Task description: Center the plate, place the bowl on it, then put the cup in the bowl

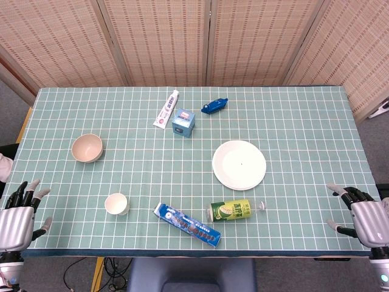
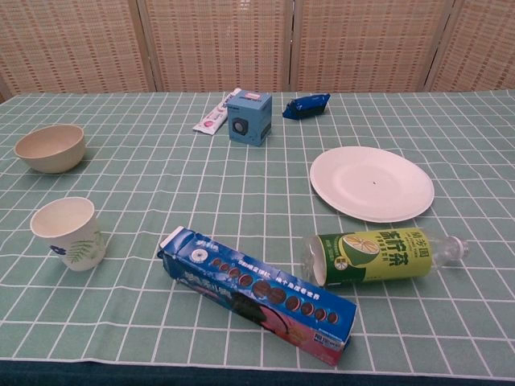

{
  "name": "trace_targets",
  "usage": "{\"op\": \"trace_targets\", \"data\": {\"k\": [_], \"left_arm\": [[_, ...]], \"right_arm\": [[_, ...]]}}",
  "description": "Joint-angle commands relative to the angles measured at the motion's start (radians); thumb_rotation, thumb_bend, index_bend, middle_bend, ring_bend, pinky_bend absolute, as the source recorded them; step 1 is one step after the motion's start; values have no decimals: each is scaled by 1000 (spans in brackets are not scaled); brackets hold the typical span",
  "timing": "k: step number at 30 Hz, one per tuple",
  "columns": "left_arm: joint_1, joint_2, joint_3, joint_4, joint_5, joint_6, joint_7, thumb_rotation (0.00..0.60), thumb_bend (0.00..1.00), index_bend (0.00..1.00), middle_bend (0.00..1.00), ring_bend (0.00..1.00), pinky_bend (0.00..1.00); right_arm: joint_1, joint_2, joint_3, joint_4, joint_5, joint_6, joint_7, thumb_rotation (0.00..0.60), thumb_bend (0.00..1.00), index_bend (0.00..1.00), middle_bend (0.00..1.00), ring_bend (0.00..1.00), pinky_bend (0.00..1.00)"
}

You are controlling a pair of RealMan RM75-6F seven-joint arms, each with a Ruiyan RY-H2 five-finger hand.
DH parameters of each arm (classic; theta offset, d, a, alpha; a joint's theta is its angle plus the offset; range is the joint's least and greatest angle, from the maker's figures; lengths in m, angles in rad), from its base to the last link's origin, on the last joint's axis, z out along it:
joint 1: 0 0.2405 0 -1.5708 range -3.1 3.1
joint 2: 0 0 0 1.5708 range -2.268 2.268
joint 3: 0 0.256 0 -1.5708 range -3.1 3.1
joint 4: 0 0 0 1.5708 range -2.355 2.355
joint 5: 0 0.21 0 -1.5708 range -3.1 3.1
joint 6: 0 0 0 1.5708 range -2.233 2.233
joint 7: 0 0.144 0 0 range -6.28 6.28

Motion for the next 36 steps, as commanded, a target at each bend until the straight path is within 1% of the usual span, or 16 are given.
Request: {"op": "trace_targets", "data": {"k": [1, 9, 16, 21, 23, 25, 26, 27, 28, 29, 30, 34, 36], "left_arm": [[0, 1, 1, -2, 0, -2, 1, 600, 271, 227, 92, 0, 151], [8, 5, 2, -4, 6, 10, -10, 600, 270, 227, 92, 0, 151], [15, 3, 7, 3, 15, 17, -27, 600, 271, 227, 92, 0, 151], [23, 4, 11, 6, 20, 26, -37, 600, 271, 227, 92, 0, 151], [26, 6, 11, 6, 21, 29, -40, 600, 270, 227, 92, 0, 151], [28, 8, 11, 7, 21, 30, -44, 600, 270, 227, 92, 0, 151], [29, 8, 11, 8, 21, 31, -45, 600, 270, 227, 92, 0, 151], [30, 9, 11, 8, 21, 32, -47, 600, 270, 227, 92, 0, 151], [31, 10, 12, 8, 21, 32, -48, 600, 270, 227, 92, 0, 151], [31, 10, 12, 8, 22, 33, -49, 600, 270, 227, 92, 0, 151], [32, 10, 12, 8, 23, 34, -50, 600, 271, 227, 92, 0, 151], [36, 11, 13, 10, 24, 35, -50, 600, 271, 227, 92, 0, 151], [37, 11, 14, 10, 24, 36, -52, 600, 271, 227, 92, 0, 151]], "right_arm": [[1, -1, 0, 1, -1, 1, -2, 600, 112, 222, 350, 246, 353], [14, -10, 14, 9, -1, -1, -2, 600, 113, 222, 350, 247, 352], [89, -21, 36, 27, 1, -94, 1, 600, 112, 222, 344, 247, 352], [159, -49, 58, 52, -4, -165, -28, 600, 112, 222, 343, 248, 352], [182, -65, 67, 68, -1, -187, -46, 600, 112, 222, 348, 265, 352], [209, -88, 77, 94, 3, -212, -66, 600, 112, 222, 377, 319, 367], [221, -99, 81, 108, 5, -222, -75, 600, 112, 222, 391, 339, 380], [235, -115, 85, 128, 4, -234, -89, 600, 112, 222, 419, 378, 418], [246, -129, 88, 145, 3, -241, -99, 600, 112, 222, 455, 422, 471], [257, -144, 89, 164, 0, -247, -108, 600, 112, 222, 475, 444, 498], [267, -160, 89, 184, -4, -253, -115, 600, 112, 226, 529, 498, 567], [314, -246, 86, 303, -24, -279, -100, 600, 123, 297, 680, 641, 753], [333, -282, 81, 353, -28, -295, -87, 600, 136, 320, 720, 681, 797]]}}
